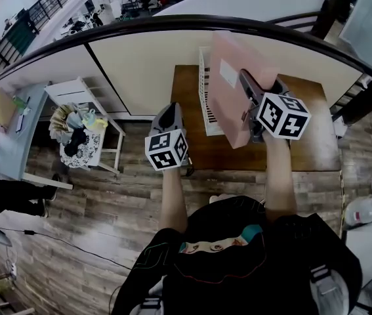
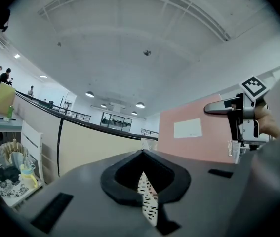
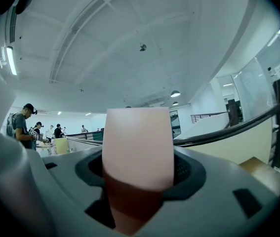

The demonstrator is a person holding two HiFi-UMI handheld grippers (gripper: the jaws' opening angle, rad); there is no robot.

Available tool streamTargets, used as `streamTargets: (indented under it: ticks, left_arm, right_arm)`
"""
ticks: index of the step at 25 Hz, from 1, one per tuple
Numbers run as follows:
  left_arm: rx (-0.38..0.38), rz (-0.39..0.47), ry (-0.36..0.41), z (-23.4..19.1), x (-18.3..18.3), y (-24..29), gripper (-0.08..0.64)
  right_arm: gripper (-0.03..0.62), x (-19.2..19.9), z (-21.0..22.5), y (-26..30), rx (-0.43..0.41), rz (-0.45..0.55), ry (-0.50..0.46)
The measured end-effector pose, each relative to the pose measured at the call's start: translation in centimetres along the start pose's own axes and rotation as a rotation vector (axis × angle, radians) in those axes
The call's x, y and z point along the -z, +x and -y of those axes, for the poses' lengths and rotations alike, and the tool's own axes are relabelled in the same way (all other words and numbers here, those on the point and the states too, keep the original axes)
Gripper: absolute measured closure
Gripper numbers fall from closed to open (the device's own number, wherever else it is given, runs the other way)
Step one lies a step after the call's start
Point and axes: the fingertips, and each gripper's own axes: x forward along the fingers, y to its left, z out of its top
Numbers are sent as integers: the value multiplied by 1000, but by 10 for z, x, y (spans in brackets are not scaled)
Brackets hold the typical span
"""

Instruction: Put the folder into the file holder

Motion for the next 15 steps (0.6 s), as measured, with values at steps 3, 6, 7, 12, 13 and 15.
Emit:
streamTargets:
  ticks: [3, 6, 7, 12, 13, 15]
  left_arm:
    - [-11, 1, 0, -3, -1, -1, 560]
    - [-28, 2, 1, -8, -2, -2, 560]
    - [-34, 2, 1, -11, -1, -2, 560]
    - [-61, 3, 2, -23, -1, -1, 560]
    - [-65, 3, 4, -25, -1, 0, 560]
    - [-71, 1, 8, -27, -1, 2, 560]
  right_arm:
    - [307, 3, 0, 5, 7, -9, -6]
    - [307, 6, -1, 12, 7, -11, -14]
    - [307, 7, -3, 15, 8, -12, -21]
    - [307, 13, -8, 32, 19, -21, -60]
    - [307, 14, -9, 35, 18, -21, -63]
    - [307, 16, -9, 42, 18, -21, -62]
